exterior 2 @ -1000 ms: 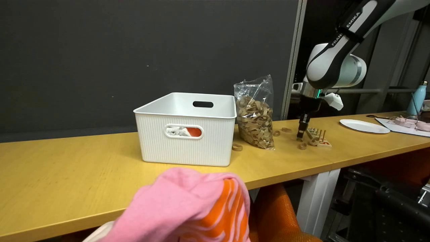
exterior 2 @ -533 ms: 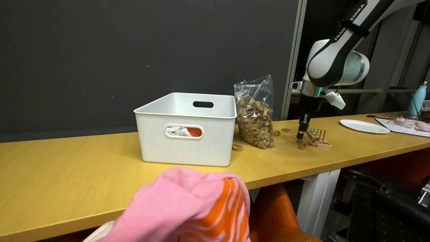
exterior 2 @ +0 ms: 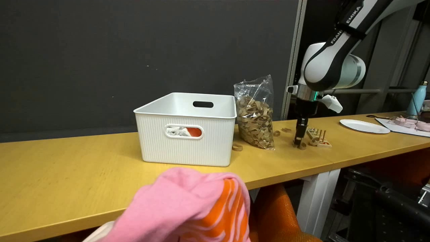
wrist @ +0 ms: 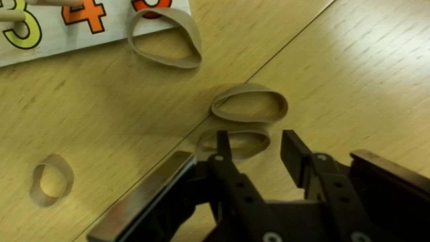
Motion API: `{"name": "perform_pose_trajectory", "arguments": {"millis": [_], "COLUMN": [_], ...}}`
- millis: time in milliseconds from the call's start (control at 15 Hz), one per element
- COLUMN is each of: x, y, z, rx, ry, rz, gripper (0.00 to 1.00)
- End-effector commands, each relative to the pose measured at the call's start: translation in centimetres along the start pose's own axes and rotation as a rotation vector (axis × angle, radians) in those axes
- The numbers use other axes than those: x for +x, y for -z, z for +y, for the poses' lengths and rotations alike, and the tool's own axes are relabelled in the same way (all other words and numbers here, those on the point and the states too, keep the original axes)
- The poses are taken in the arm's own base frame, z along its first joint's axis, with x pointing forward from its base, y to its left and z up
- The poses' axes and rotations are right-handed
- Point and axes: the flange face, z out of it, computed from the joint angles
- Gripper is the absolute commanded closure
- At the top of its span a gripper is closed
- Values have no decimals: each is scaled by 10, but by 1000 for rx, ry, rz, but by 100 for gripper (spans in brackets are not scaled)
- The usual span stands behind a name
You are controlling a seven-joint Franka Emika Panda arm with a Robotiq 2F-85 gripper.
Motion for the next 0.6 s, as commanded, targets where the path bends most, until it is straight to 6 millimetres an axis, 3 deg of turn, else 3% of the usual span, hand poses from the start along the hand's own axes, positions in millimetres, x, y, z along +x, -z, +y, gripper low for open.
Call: {"name": "perform_pose_trajectory", "arguments": {"millis": [0, 200, 267, 400, 467, 533], "x": [-3, -7, -8, -10, -11, -11], "y": [-8, -19, -21, -26, -27, -27], "z": [-4, -4, -4, -3, -2, -2], "rx": [8, 20, 21, 26, 28, 28], "ry": [-4, -10, -10, -13, -14, -15], "rz": [-19, -35, -37, -43, -46, -47], "gripper": [23, 3, 4, 15, 32, 36]}}
